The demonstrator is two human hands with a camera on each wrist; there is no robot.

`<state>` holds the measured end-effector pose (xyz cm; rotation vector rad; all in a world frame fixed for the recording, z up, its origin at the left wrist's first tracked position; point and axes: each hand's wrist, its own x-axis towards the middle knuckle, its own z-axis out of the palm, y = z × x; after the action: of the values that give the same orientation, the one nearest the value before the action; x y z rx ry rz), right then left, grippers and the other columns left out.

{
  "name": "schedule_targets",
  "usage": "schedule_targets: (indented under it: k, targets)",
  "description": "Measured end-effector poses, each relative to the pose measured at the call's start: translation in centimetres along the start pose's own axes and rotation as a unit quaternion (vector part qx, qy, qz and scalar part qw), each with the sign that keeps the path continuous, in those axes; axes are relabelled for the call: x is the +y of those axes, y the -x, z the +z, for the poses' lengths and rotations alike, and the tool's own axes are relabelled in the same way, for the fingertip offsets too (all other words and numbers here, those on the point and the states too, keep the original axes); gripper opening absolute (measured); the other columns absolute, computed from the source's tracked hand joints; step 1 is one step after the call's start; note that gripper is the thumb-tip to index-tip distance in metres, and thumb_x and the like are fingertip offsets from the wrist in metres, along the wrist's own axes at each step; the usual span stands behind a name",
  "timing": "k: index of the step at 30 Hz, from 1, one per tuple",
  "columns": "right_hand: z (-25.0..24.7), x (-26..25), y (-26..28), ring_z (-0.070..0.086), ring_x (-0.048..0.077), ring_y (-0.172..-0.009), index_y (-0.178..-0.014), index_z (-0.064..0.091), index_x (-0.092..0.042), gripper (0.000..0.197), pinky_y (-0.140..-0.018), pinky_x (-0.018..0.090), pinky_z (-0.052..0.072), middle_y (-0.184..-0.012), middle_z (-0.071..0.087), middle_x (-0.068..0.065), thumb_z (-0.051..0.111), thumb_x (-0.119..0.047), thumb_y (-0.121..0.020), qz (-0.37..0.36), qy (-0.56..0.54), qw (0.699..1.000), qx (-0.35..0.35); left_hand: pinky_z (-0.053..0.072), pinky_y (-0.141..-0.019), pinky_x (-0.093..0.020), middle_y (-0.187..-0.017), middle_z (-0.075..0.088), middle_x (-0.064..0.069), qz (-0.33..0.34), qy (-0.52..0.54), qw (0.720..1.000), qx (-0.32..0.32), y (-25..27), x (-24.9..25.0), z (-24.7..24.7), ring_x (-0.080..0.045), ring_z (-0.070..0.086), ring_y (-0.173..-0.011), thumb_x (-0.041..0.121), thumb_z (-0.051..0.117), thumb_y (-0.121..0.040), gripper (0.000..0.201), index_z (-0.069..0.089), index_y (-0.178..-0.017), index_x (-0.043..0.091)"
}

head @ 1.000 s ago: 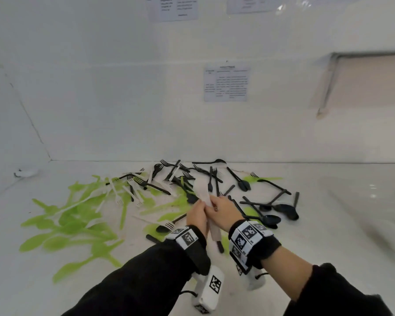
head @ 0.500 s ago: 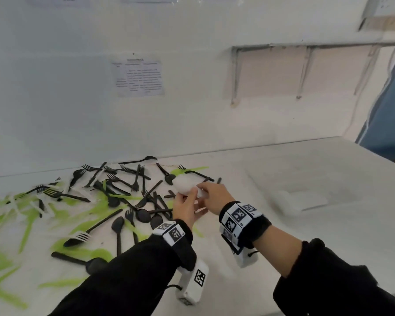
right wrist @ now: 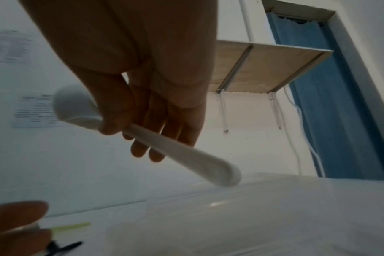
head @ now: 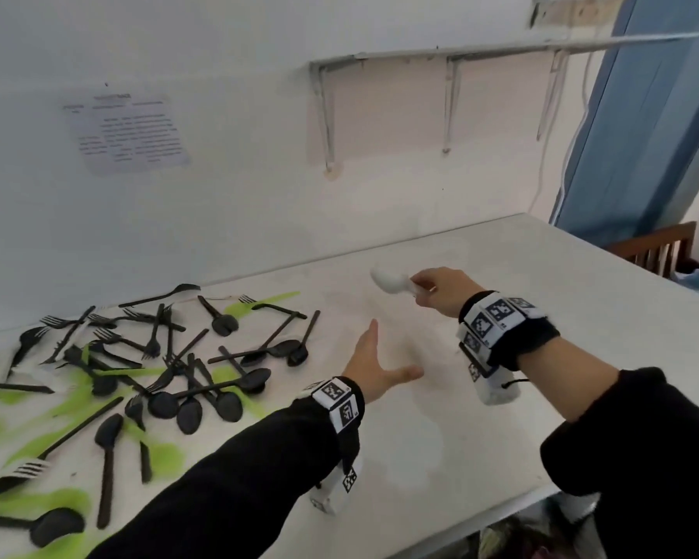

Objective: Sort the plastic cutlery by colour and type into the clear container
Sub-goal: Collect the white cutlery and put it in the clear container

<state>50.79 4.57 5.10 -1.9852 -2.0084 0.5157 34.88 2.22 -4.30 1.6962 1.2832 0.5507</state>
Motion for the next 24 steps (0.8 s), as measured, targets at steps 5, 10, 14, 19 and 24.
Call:
schedule_targets:
  k: [5,10,14,19,24]
  targets:
    - [-3.3,6.1,-0.3,0.054,0.02,-0.115,-0.126,0.056,-0.013,0.034,-0.094,0.025,0.037,-0.125,0.059,0.004,0.053,-0.016,-0.092,-0.03,0.096,0.989,-0.112,0.013,-0.115,-0.027,-0.159,-0.003,-0.001,-0.028,0.0,1.0,-0.011,-3.1,2.4,2.4,-0.014,0.005,-0.146,0.035,0.08,-0.07,0.124,-0.012,-0.149,0.014]
    - [-3.9,9.5,-1.0,0.056,0.018,-0.109,-0.122,0.057,-0.008,0.031,-0.079,0.016,0.033,-0.124,0.062,0.006,0.051,-0.013,-0.093,-0.079,0.127,0.963,-0.223,0.012,-0.11,-0.019,-0.159,-0.004,-0.001,-0.061,-0.016,0.998,-0.017,-4.6,3.7,4.5,-0.013,0.003,-0.146,0.027,0.082,-0.069,0.129,-0.02,-0.147,0.012]
    - [-3.3,10.4,-1.8,0.052,0.022,-0.117,-0.128,0.052,-0.003,0.036,-0.071,0.016,0.029,-0.129,0.057,0.009,0.051,-0.013,-0.094,-0.134,0.192,0.934,-0.272,0.013,-0.111,-0.02,-0.159,-0.003,-0.004,-0.094,-0.024,0.995,-0.003,-4.8,4.1,5.4,-0.014,0.005,-0.146,0.026,0.082,-0.07,0.129,-0.021,-0.147,0.011]
    - [-2.4,10.8,-2.4,0.051,0.016,-0.099,-0.122,0.056,-0.007,0.031,-0.075,0.022,0.032,-0.123,0.059,0.008,0.049,-0.022,-0.096,-0.169,0.253,0.9,-0.313,0.017,-0.11,-0.02,-0.158,0.008,-0.004,-0.109,-0.002,0.994,0.028,-5.0,4.1,5.9,-0.015,0.013,-0.145,0.024,0.083,-0.069,0.13,-0.019,-0.148,0.015]
    - [-2.0,10.9,-3.0,0.033,0.019,-0.074,-0.07,0.038,-0.014,0.029,-0.054,0.019,0.025,-0.071,0.038,0.003,0.048,-0.021,-0.096,-0.16,0.272,0.892,-0.324,0.025,-0.11,-0.024,-0.158,0.009,0.001,-0.113,0.041,0.992,0.035,-5.4,3.4,6.2,-0.017,0.023,-0.142,0.017,0.084,-0.066,0.13,-0.017,-0.148,0.02]
